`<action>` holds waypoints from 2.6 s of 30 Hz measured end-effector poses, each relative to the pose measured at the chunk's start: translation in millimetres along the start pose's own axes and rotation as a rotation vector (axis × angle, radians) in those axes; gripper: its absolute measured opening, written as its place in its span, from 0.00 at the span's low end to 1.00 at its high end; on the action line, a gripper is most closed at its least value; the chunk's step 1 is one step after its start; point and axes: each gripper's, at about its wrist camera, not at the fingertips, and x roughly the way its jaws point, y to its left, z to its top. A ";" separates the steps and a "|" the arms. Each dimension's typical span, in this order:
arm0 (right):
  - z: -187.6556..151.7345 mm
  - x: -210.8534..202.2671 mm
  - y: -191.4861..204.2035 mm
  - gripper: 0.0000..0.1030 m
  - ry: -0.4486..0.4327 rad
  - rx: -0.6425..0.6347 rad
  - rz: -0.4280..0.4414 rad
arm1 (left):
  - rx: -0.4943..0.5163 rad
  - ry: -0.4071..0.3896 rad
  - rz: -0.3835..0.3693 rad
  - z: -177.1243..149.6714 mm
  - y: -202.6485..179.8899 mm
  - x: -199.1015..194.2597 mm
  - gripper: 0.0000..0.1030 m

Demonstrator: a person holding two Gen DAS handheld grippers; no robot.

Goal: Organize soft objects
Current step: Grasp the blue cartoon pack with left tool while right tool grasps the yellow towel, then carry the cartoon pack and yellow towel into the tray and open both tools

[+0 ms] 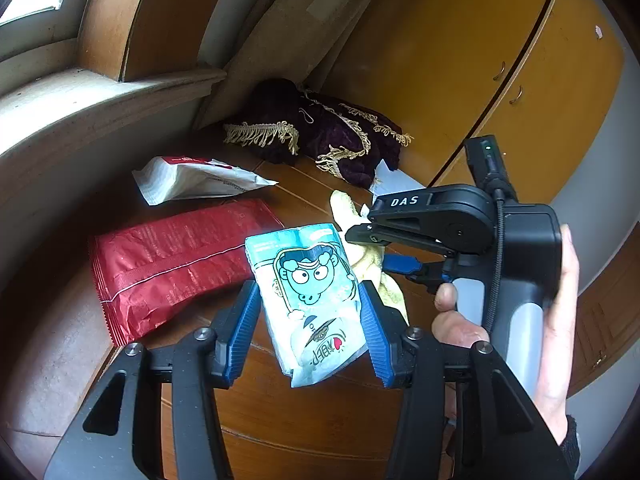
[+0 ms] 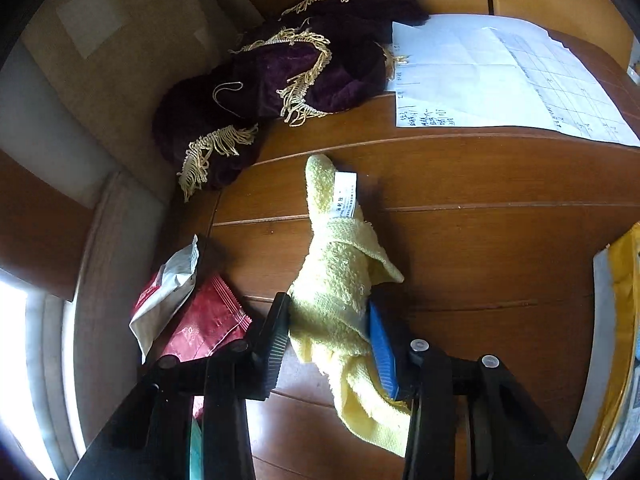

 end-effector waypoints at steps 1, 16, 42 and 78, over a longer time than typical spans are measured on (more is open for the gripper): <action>-3.2 -5.4 -0.7 0.38 -0.004 0.007 0.000 | 0.003 0.000 0.001 -0.4 -0.6 0.5 0.47; -101.3 -121.3 -38.7 0.37 -0.304 -0.130 0.322 | 0.026 0.041 0.004 -5.0 -5.9 12.0 0.47; -158.8 -198.1 -75.4 0.37 -0.440 -0.127 0.360 | 0.107 0.013 -0.074 -18.3 -36.4 -1.3 0.47; -204.1 -224.6 -194.2 0.37 -0.444 0.040 0.100 | 0.485 0.356 -0.347 -137.9 -200.4 0.0 0.47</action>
